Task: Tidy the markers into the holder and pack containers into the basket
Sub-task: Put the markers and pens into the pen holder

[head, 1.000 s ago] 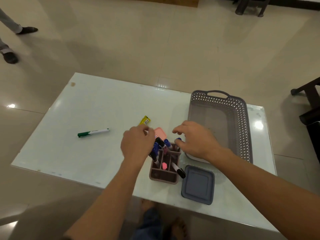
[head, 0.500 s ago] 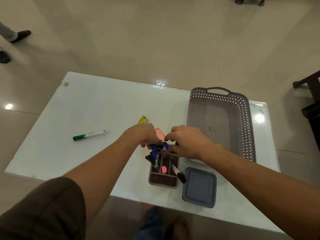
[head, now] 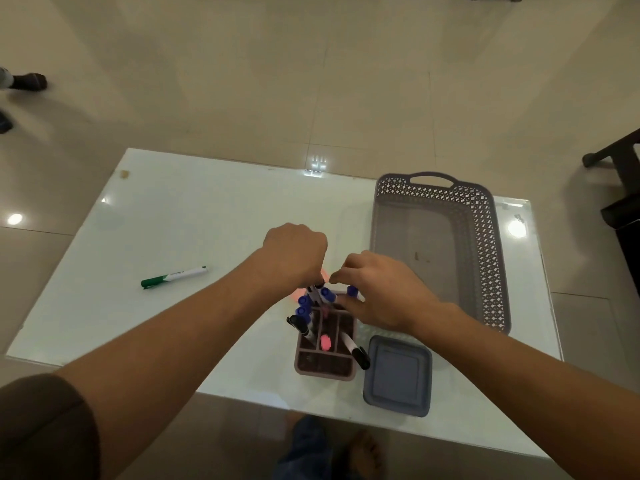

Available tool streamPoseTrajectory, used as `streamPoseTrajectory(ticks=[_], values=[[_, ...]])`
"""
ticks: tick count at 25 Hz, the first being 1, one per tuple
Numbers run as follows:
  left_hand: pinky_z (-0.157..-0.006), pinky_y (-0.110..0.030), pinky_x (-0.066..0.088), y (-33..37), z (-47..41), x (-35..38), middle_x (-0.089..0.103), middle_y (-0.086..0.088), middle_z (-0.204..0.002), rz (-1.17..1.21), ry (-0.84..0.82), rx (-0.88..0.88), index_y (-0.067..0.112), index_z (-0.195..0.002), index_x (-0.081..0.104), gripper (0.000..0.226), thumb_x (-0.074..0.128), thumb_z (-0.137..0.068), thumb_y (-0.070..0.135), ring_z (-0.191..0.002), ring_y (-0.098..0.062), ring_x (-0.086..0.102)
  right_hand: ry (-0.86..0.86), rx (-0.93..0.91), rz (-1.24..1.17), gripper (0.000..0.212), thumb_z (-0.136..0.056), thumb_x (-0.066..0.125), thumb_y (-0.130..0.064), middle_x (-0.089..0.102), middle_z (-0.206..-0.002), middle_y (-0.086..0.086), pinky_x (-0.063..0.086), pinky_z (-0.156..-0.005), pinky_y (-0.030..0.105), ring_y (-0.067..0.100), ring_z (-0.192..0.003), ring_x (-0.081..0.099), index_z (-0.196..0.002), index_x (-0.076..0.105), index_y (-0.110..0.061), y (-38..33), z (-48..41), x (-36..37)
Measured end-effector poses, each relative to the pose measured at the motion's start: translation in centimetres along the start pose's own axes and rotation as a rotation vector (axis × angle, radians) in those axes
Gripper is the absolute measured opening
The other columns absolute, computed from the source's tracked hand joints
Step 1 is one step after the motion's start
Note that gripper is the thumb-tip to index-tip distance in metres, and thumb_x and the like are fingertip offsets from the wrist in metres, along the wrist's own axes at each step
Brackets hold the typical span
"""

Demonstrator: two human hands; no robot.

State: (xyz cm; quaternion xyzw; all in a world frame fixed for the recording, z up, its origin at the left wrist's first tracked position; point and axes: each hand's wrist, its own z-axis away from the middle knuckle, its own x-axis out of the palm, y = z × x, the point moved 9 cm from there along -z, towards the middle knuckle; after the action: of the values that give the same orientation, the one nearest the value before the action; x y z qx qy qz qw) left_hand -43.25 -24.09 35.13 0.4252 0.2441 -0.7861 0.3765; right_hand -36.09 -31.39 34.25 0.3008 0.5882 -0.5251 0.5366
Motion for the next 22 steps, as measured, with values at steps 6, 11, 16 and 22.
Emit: streamPoseTrajectory(ticks=[6, 11, 16, 22], values=[[-0.048, -0.026, 0.031, -0.9, 2.0, -3.5, 0.048, 0.000, -0.064, -0.071, 0.067, -0.010, 0.014, -0.090, 0.067, 0.025, 0.075, -0.085, 0.037, -0.055, -0.014, 0.045, 0.134, 0.147, -0.058, 0.043, -0.093, 0.065, -0.041, 0.062, -0.127, -0.009, 0.055, -0.089, 0.030, 0.013, -0.116, 0.058, -0.135, 0.062, -0.030, 1.8, 3.3, -2.1], [-0.052, -0.028, 0.037, -1.8, 3.1, -4.0, 0.059, -0.003, -0.074, -0.025, 0.117, 0.000, 0.013, -0.097, 0.070, 0.030, 0.073, -0.086, 0.040, -0.067, -0.021, 0.057, 0.106, 0.211, -0.096, 0.045, -0.095, 0.064, -0.041, 0.060, -0.130, -0.010, 0.054, -0.091, 0.029, 0.012, -0.118, 0.056, -0.138, 0.058, -0.031, 2.1, 4.2, -1.3], [-0.057, -0.030, 0.040, -2.6, 3.2, -3.4, 0.057, -0.001, -0.069, 0.071, 0.139, -0.009, 0.014, -0.090, 0.067, 0.033, 0.073, -0.085, 0.046, -0.069, -0.022, 0.058, -0.026, 0.202, -0.105, 0.052, -0.091, 0.067, -0.043, 0.057, -0.131, -0.006, 0.057, -0.091, 0.034, 0.017, -0.115, 0.058, -0.140, 0.055, -0.031, 1.6, 1.5, 0.8], [-0.054, -0.027, 0.035, -3.0, 2.6, -3.1, 0.057, -0.001, -0.062, 0.152, 0.138, -0.014, 0.013, -0.080, 0.067, 0.031, 0.072, -0.086, 0.044, -0.063, -0.019, 0.057, -0.251, 0.128, -0.138, 0.044, -0.088, 0.066, -0.047, 0.065, -0.110, -0.003, 0.057, -0.076, 0.036, 0.020, -0.093, 0.064, -0.126, 0.065, -0.026, 0.2, -1.8, 2.9]])
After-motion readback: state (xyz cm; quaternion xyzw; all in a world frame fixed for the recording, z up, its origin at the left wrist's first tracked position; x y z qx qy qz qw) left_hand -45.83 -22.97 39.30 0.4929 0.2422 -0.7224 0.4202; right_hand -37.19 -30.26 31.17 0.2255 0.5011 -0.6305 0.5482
